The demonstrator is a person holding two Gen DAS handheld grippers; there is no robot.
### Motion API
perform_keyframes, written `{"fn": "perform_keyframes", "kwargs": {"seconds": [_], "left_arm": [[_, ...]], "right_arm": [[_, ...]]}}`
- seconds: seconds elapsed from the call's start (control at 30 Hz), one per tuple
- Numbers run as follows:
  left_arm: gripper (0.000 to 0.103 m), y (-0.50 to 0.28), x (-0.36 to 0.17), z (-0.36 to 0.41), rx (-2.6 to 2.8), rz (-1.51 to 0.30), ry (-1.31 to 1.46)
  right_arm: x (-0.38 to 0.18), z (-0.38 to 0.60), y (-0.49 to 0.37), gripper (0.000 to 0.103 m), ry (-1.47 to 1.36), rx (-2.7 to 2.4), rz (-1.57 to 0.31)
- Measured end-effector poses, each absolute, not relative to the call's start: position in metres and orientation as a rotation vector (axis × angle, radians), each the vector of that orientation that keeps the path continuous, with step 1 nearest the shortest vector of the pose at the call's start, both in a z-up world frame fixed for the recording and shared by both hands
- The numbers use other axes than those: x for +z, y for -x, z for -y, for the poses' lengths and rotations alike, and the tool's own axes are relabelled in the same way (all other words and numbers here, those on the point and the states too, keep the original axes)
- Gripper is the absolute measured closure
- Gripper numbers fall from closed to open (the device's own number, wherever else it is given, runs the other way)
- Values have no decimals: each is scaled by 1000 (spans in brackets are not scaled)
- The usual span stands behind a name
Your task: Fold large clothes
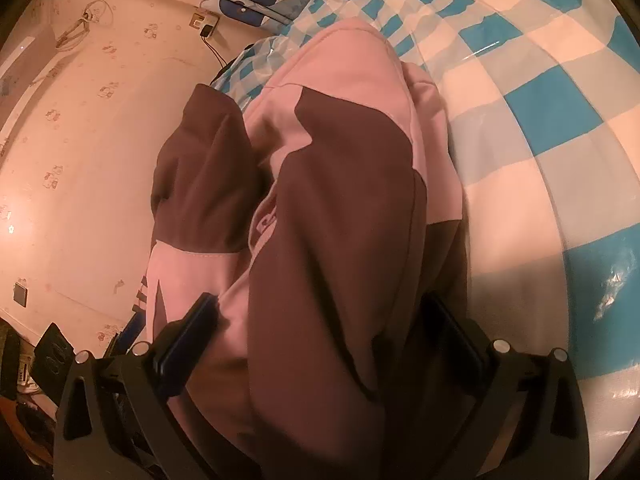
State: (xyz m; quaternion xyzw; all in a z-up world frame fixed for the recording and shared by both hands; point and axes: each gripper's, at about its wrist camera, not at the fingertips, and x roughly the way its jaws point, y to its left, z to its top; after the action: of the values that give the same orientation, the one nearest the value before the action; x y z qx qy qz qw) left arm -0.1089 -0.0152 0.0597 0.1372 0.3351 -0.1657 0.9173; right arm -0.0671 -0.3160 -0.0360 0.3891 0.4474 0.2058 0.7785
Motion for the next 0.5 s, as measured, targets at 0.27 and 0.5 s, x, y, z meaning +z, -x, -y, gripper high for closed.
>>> {"fn": "perform_keyframes", "kwargs": {"seconds": [0.27,0.5], "left_arm": [[7,110,69,3,-314,-685,-270],[7,117,71,9,-319,-666,-301]], "right_arm": [[-39,317,68,5,-846,455,-959],[-40,317,68,5,-848,456,-957]]}}
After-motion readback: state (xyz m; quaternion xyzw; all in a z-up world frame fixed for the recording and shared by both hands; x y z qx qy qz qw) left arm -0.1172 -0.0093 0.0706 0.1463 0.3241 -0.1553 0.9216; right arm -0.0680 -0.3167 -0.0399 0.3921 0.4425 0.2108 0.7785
